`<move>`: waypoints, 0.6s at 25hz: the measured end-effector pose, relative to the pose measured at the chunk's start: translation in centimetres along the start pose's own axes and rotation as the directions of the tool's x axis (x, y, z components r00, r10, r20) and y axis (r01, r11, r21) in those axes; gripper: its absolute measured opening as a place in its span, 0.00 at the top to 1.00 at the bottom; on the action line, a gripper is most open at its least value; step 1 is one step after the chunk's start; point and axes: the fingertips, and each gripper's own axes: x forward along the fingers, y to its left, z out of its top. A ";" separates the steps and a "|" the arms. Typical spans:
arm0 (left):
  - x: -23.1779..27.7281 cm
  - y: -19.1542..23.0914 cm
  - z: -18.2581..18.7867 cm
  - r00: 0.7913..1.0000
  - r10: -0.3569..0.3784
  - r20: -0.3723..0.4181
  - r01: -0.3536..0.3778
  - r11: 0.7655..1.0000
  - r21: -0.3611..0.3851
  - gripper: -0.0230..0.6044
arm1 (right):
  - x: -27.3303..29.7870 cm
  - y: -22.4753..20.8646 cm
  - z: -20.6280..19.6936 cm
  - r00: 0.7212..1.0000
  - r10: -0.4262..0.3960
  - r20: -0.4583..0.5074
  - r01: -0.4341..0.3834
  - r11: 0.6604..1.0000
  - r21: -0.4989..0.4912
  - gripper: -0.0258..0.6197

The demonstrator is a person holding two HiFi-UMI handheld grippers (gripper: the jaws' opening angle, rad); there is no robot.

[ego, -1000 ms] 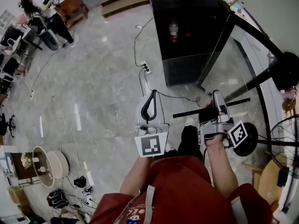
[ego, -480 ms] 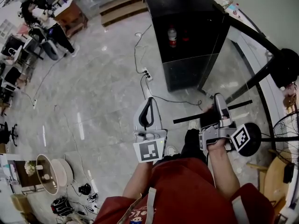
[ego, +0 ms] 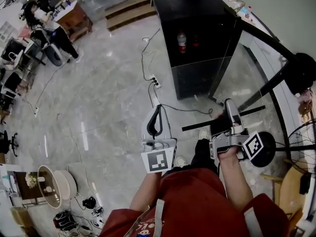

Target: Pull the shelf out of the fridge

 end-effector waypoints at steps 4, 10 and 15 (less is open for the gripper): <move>-0.4 0.7 -0.4 0.999 0.011 -0.033 -0.012 1.000 -0.007 0.96 | 0.1 0.3 -0.3 1.000 0.005 0.008 -0.006 1.000 0.022 0.92; 0.2 0.8 0.7 1.000 0.000 0.000 0.000 1.000 0.002 0.96 | 0.6 0.9 -0.3 1.000 0.009 0.005 -0.009 1.000 0.014 0.92; -0.1 0.9 -0.1 1.000 0.006 -0.012 -0.006 1.000 -0.005 0.96 | 0.4 0.5 -0.5 1.000 0.011 0.006 -0.011 1.000 0.007 0.92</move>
